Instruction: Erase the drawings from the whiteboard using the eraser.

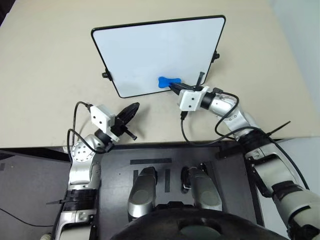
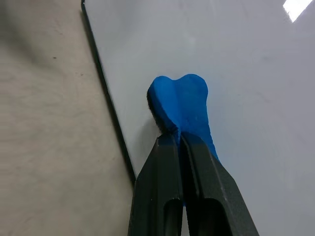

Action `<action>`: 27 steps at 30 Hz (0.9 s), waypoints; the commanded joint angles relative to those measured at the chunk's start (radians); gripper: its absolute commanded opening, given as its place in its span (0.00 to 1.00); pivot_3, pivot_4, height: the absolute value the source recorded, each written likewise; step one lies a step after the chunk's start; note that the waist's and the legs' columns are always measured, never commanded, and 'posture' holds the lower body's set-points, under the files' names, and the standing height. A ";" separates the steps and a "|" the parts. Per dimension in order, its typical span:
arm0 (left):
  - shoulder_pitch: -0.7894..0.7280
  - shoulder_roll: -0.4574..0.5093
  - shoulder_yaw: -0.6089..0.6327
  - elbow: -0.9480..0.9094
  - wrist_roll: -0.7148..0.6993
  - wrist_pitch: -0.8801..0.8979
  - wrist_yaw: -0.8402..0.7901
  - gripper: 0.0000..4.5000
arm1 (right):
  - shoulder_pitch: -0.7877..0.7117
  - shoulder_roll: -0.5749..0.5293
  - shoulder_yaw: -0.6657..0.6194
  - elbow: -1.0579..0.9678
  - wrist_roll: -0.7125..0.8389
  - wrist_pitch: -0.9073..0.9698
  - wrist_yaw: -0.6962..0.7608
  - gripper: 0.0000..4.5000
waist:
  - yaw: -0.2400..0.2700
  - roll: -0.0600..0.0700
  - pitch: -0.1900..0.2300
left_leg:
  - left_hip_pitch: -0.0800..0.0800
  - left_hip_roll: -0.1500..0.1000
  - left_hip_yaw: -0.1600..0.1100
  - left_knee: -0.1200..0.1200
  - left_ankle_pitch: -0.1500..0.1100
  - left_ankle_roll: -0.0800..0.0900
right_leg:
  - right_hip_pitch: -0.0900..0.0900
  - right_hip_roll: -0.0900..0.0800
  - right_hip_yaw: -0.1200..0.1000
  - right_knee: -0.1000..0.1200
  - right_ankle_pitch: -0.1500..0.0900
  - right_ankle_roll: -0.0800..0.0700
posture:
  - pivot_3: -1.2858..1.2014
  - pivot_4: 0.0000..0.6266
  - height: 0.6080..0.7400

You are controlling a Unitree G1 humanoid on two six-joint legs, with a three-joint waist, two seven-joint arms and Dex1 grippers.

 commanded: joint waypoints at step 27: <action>-0.058 0.098 0.075 0.018 -0.020 0.008 -0.019 0.00 | 0.470 -0.239 -0.357 -0.763 0.488 0.690 0.257 0.61 | -0.009 -0.002 0.000 | 0.000 0.002 0.010 0.000 0.012 0.018 | 0.005 0.015 0.027 -0.002 -0.011 0.022 | 0.52 0.24 1.00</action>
